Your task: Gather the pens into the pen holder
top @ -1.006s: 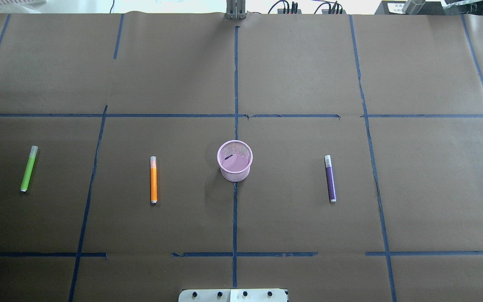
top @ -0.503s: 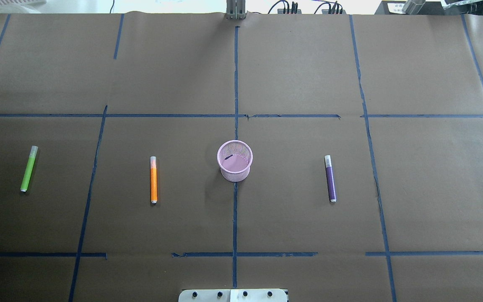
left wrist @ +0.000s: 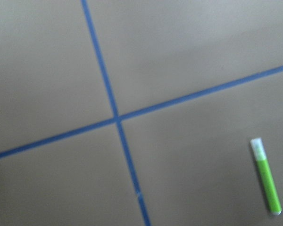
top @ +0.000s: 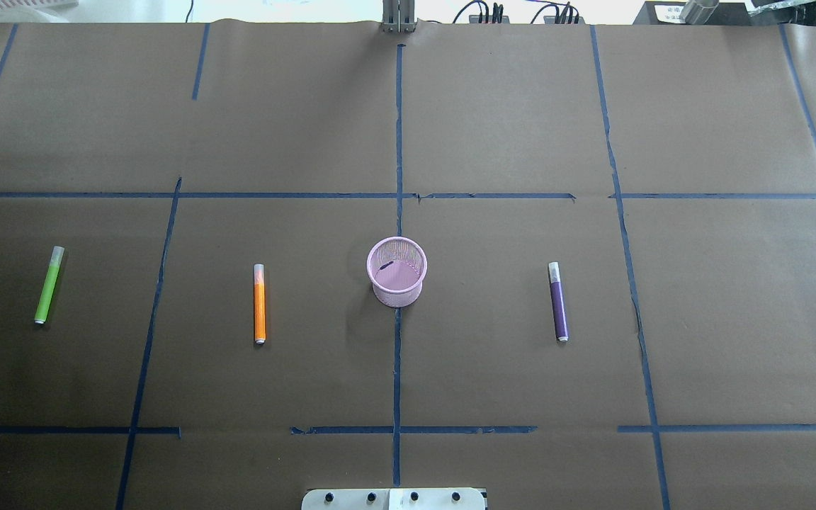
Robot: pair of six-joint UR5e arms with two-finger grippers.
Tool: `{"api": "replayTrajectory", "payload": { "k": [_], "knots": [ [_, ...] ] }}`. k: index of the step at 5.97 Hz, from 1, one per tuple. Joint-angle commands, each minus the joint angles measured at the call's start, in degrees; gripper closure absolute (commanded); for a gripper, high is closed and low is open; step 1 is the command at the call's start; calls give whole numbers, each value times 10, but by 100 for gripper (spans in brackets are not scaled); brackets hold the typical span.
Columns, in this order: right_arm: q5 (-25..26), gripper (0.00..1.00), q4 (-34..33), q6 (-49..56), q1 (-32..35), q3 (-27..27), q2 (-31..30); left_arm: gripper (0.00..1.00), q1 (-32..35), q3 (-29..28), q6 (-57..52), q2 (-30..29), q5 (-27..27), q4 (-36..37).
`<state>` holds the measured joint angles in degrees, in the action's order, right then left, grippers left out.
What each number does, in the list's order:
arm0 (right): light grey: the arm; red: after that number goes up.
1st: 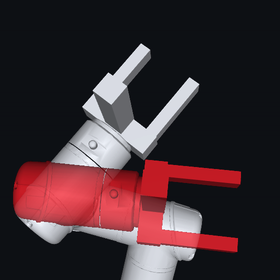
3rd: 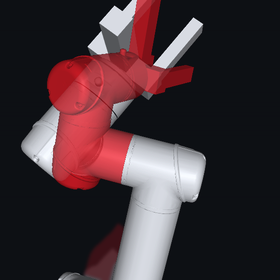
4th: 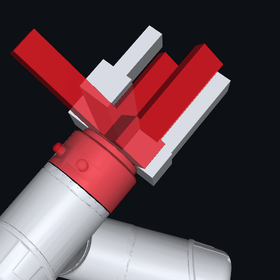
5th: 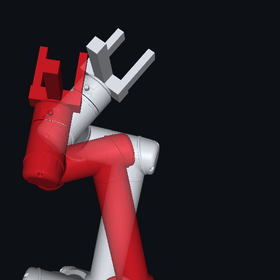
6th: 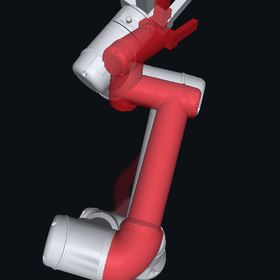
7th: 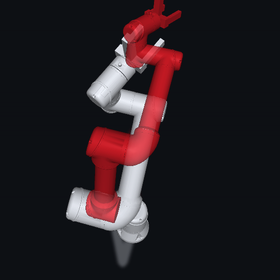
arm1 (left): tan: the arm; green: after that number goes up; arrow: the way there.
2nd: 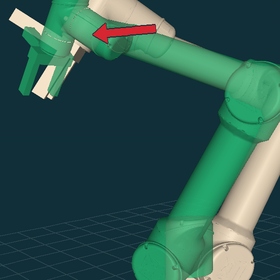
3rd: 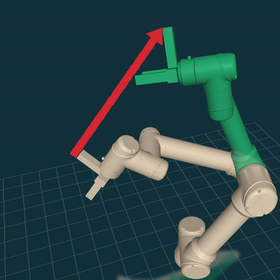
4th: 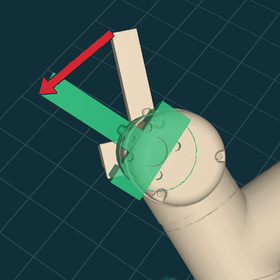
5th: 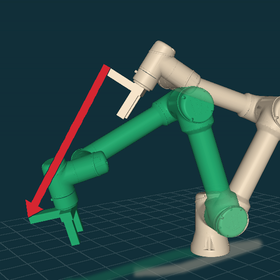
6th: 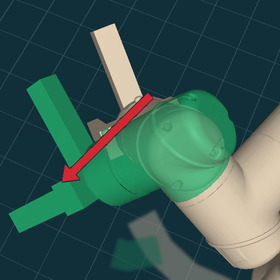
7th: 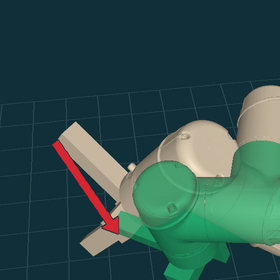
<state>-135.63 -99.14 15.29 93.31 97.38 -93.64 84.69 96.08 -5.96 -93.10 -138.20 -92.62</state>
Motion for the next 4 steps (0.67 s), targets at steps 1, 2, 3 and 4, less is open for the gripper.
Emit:
{"api": "replayTrajectory", "payload": {
  "k": [1,2,3,4],
  "knots": [
    [0,0,10,0,-7,0,1,0,-105,-5,190,9,10,-123],
    [0,0,12,0,-8,-3,0,0,-152,-5,307,10,67,-171],
    [0,0,12,0,-8,-3,0,0,-211,-9,424,9,121,-210],
    [0,0,12,0,-8,-4,0,0,-265,-26,492,9,169,-262]
  ]
}}
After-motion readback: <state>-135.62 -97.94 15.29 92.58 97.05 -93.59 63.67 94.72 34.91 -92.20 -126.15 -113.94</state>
